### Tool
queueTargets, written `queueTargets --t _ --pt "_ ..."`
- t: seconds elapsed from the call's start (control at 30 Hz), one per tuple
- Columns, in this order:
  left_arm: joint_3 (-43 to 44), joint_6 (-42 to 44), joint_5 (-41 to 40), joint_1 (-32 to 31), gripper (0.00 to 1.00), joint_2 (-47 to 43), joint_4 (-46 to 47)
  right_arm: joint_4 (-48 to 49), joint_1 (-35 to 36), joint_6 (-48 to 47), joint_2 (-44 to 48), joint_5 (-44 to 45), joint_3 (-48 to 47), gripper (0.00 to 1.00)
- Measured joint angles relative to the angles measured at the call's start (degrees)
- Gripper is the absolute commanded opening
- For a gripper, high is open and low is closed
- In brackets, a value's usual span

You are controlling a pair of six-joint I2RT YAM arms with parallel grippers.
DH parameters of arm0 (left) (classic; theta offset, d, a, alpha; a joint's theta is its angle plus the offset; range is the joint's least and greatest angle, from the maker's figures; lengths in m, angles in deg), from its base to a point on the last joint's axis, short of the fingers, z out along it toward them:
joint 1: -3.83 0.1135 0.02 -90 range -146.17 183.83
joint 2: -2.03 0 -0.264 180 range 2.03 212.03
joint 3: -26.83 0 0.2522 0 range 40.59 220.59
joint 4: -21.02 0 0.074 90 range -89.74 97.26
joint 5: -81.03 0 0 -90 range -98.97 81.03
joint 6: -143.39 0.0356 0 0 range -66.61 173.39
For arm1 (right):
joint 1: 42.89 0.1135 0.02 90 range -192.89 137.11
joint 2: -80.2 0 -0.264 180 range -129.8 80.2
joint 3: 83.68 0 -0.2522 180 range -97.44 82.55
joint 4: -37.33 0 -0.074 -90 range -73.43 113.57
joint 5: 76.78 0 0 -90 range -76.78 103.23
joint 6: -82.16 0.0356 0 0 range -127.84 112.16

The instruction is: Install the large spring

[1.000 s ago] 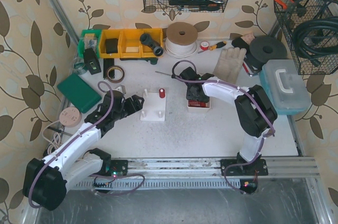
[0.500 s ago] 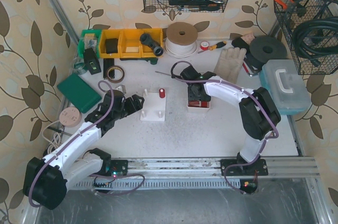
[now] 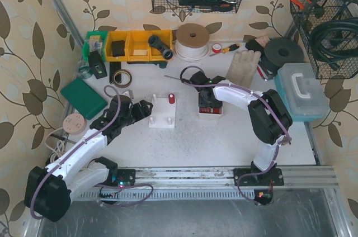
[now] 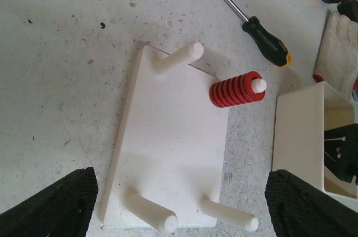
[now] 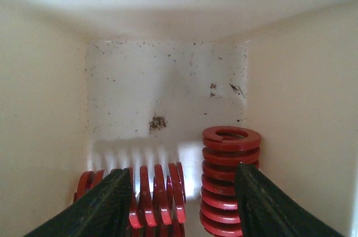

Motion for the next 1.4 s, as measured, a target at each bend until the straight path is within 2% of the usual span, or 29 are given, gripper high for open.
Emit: queueTargets --t 0.33,0.7,0.87,1.2,1.4 --pt "0.04 0.00 0.02 0.00 0.85 0.02 -0.02 1.90 -0.02 -4.00 1.01 -6.16 0.11 0.56" --pt "0.26 0.00 0.02 0.00 0.85 0.37 -0.07 0.63 -3.67 -22.93 2.93 -15.74 0.17 0.59" --pt "0.83 0.00 0.02 0.00 0.85 1.29 -0.48 -2.05 -5.07 -30.62 0.55 -19.06 -2.01 0.61" --pt "0.90 -0.02 0.02 0.02 0.85 1.38 -0.55 -3.80 -5.05 -39.28 -1.92 -19.19 -3.89 0.71" --pt "1.31 -0.02 0.02 0.00 0.85 2.08 -0.85 -3.06 -4.92 -41.11 -2.05 -16.24 -3.89 0.72"
